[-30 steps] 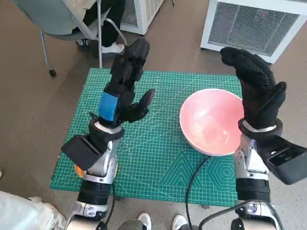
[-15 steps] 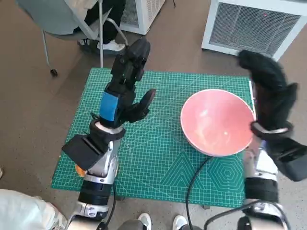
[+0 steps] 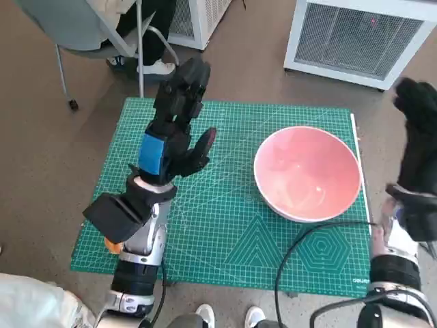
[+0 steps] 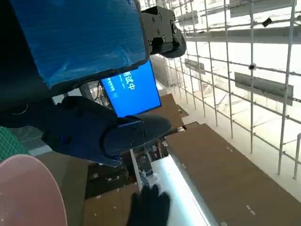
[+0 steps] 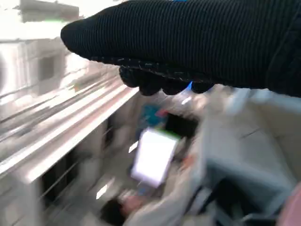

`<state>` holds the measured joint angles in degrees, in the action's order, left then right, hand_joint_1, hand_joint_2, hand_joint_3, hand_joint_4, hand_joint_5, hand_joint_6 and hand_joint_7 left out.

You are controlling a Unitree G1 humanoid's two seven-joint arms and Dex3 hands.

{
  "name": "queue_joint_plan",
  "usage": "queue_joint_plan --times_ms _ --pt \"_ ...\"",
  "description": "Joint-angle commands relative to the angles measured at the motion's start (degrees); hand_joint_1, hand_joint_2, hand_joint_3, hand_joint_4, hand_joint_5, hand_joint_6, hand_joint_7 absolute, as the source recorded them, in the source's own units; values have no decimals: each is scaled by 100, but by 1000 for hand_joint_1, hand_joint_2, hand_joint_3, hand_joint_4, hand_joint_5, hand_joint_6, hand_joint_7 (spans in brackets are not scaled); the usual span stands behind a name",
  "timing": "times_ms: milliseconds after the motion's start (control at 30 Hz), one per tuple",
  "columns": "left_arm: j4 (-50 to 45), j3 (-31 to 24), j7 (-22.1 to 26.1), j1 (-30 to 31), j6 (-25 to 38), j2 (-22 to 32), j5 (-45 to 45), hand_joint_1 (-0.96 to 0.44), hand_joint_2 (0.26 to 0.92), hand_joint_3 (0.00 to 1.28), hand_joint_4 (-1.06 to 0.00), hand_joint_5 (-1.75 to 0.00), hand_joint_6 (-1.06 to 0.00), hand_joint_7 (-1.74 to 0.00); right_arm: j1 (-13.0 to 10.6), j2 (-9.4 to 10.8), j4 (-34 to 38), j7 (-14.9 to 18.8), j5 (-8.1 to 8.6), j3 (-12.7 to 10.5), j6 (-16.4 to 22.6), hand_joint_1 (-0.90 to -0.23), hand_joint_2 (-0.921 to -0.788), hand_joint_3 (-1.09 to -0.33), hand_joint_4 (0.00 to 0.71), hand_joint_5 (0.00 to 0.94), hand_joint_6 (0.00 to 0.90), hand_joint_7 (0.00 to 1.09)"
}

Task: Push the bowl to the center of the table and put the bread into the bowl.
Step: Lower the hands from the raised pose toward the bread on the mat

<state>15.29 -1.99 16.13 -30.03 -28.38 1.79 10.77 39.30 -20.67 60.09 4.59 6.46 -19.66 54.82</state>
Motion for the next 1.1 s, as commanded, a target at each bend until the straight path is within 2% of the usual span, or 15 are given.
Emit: queue_joint_plan --times_ms 33,167,267,433,500,600,700,833,1100 --pt "69 -78 -45 78 -112 -29 26 -475 921 564 -142 -36 1 -473 -8 -115 662 -399 -103 -45 -323 -541 -921 -832 319 0 327 64" --pt "87 -93 -75 82 -132 -33 -5 -477 921 556 -145 -37 1 -487 18 -69 978 -420 8 -72 -624 -540 -921 -834 318 1 329 67" --pt "128 -111 -75 75 -152 -24 -4 -477 921 553 -146 -37 1 -494 7 63 1144 -232 176 -153 -863 -538 -921 -835 316 0 330 68" --pt "155 -133 -60 65 -157 -20 22 -475 921 549 -149 -38 1 -499 -14 248 1328 -45 308 -244 -1218 -532 -921 -823 311 0 331 67" --pt "155 -139 -64 66 -158 -16 22 -475 921 547 -150 -37 1 -500 -25 331 1378 -5 315 -240 -1338 -540 -921 -810 310 1 332 67" --pt "127 -143 -57 86 -152 -1 25 -476 921 544 -151 -37 1 -501 -44 444 1438 -63 221 -175 -1482 -544 -921 -797 311 2 335 67" --pt "90 -147 -53 115 -153 18 23 -479 921 540 -150 -36 1 -502 -65 548 1480 -65 187 -152 -1614 -509 -921 -794 308 1 335 67" --pt "59 -167 -51 148 -175 66 6 -482 921 535 -151 -36 1 -502 -66 697 1562 35 236 -183 -1895 -492 -921 -783 294 0 332 64" --pt "64 -202 -33 207 -219 140 -5 -491 921 524 -155 -34 1 -503 64 943 1588 227 369 -347 -2248 -520 -921 -759 286 3 328 59"
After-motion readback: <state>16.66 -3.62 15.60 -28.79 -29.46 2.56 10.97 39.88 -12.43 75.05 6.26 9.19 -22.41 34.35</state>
